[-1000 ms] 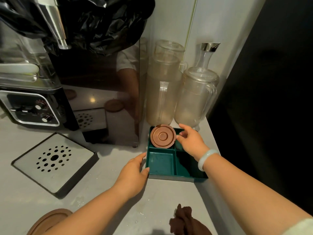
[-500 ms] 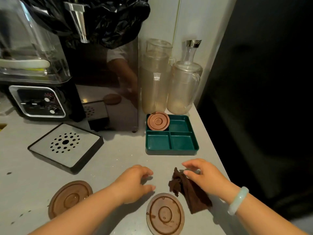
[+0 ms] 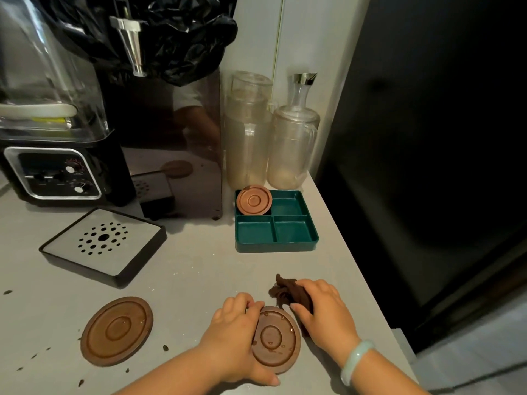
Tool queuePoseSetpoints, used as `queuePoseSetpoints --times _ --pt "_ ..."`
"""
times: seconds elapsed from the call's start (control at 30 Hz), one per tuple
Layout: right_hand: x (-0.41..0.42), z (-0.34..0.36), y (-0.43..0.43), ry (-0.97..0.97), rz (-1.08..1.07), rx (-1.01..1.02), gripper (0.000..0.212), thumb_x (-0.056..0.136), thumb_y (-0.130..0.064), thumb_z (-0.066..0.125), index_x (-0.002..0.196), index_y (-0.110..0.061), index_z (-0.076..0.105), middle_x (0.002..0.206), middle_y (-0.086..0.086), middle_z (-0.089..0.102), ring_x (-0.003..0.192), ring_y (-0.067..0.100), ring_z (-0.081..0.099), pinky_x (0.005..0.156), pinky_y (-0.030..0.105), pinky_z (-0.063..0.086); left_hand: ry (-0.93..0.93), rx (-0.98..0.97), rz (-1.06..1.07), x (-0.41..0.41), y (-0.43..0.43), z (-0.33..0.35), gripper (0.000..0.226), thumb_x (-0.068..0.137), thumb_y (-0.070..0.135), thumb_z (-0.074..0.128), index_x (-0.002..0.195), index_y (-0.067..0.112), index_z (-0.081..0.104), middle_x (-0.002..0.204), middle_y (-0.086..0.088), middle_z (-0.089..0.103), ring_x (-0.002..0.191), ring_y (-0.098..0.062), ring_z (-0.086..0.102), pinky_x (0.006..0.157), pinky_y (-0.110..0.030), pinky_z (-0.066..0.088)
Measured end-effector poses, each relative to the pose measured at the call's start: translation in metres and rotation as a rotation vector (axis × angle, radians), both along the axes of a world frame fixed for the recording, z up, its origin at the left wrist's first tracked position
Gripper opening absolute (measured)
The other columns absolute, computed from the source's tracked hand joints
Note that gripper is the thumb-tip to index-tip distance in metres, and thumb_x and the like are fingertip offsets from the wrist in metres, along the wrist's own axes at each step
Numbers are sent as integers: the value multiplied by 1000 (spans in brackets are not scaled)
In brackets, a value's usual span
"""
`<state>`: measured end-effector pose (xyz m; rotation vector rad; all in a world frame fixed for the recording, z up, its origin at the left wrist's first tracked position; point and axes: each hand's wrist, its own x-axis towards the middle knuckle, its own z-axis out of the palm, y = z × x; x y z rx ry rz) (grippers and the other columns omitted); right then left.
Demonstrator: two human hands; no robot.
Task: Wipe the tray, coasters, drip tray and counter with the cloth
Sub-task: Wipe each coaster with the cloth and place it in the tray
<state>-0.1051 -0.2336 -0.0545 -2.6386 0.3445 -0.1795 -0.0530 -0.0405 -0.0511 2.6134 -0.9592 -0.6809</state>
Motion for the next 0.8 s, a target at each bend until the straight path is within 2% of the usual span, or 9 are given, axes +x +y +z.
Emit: queuePoseSetpoints --times 0.13,0.23,0.33,0.4,0.57,0.67,0.73,0.8 --pt "-6 15 0 -117 -55 99 26 86 -33 62 112 -32 58 98 -12 53 101 14 52 77 21 40 -39 -77 8 2 1 -4 123 41 77 67 145 26 26 125 10 26 121 -14 27 108 -26 25" --pt "-24 35 6 -233 191 -18 31 78 -30 65 109 -36 60 95 -12 56 92 11 53 74 22 46 -101 -93 -1 3 3 -6 116 38 77 65 139 29 34 121 11 28 119 -13 30 100 -22 24" --pt "-40 43 24 -157 446 -195 42 65 -35 66 106 -40 60 89 -10 58 80 13 56 67 19 46 -146 -167 40 3 5 -5 112 40 78 62 136 30 31 122 14 33 119 -9 34 97 -21 24" --pt "-41 43 38 -119 484 -223 42 64 -39 65 105 -42 61 87 -9 57 77 13 55 66 18 46 -165 -188 14 6 6 1 116 42 75 60 141 26 24 130 12 34 124 -10 33 101 -23 23" --pt "-14 63 59 -207 385 -220 35 69 -32 61 104 -33 65 85 -3 57 80 22 55 65 30 47 -150 -303 -8 9 14 26 115 44 68 66 142 26 25 131 15 41 125 -7 40 102 -18 23" --pt "-3 83 64 -237 253 -280 37 67 -26 71 104 -28 67 87 1 56 83 27 56 65 30 41 -164 -398 26 12 26 47 109 43 66 71 137 28 30 124 14 44 117 -9 45 102 -25 33" --pt "0 94 64 -235 168 -311 35 73 -27 68 108 -29 66 90 1 53 90 26 52 66 29 38 -199 -449 34 16 33 59 104 44 61 75 134 29 33 117 15 43 114 -11 45 99 -28 37" --pt "-4 101 63 -222 105 -275 31 79 -30 62 109 -32 64 91 -1 51 92 23 49 68 33 43 -226 -486 41 20 42 67 102 44 60 75 132 27 36 115 14 42 114 -12 45 98 -31 39"
